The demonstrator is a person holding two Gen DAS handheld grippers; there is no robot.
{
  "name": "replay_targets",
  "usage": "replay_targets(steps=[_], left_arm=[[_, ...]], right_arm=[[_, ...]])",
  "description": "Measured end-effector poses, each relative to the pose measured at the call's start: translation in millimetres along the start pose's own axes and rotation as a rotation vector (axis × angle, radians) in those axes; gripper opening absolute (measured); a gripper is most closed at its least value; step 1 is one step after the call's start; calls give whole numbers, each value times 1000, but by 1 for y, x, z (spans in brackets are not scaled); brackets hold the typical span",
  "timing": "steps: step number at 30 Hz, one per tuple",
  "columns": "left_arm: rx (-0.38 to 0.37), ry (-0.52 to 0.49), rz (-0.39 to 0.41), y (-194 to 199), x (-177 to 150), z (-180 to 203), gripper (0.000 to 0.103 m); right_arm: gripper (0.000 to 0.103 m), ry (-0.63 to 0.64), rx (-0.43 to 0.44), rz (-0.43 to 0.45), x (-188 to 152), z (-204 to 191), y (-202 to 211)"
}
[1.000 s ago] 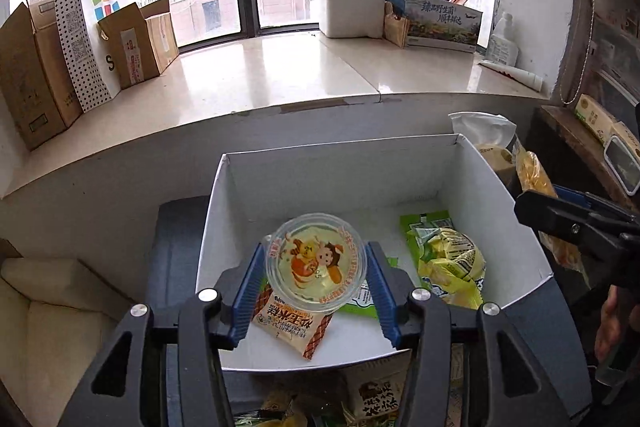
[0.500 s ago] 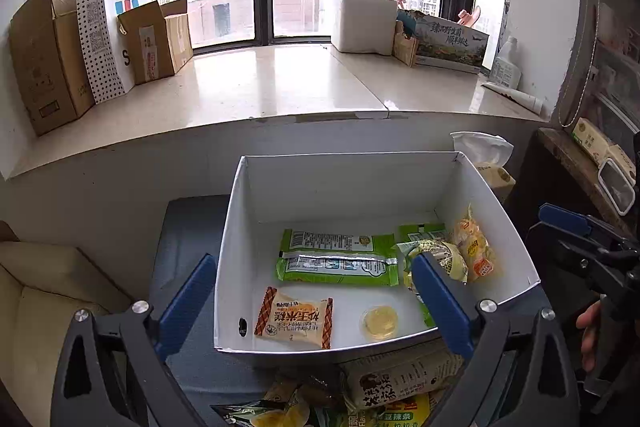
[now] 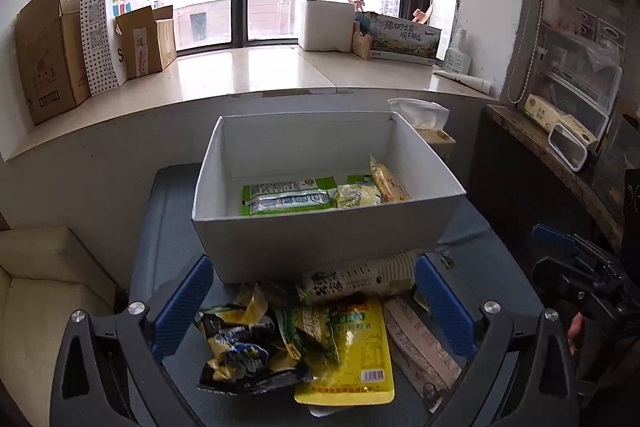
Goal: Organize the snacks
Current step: 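Grasp a jelly cup with the right tool while the left tool grasps the yellow pouch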
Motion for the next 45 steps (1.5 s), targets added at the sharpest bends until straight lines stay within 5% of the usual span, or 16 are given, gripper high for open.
replay_targets(steps=[8, 13, 29, 31, 36, 45], left_arm=[[-51, 47, -51, 25, -71, 29, 103], [19, 8, -91, 32, -95, 34, 103], [-5, 84, -93, 36, -105, 14, 103], [-13, 90, -94, 36, -106, 12, 103], [-12, 96, -96, 35, -109, 10, 103], [-72, 105, -129, 23, -114, 13, 103]], right_arm=[[103, 50, -89, -37, -66, 4, 3], [103, 50, -83, -84, -77, 7, -16], [103, 84, -195, -238, -67, 45, -106], [96, 90, -191, -247, -68, 45, -111], [51, 65, -135, -228, -64, 46, -111], [51, 47, -129, -206, -68, 43, -86]])
Point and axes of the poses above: each gripper's, at about its wrist camera, not at the fingertips, and y roughly against the way its jaws point, z to its right, x to its top, the point moved 5 cm from there along -y, roughly the way its jaws point, and after that the axes turned 6 degrees about -y, right-handed, at the moved point
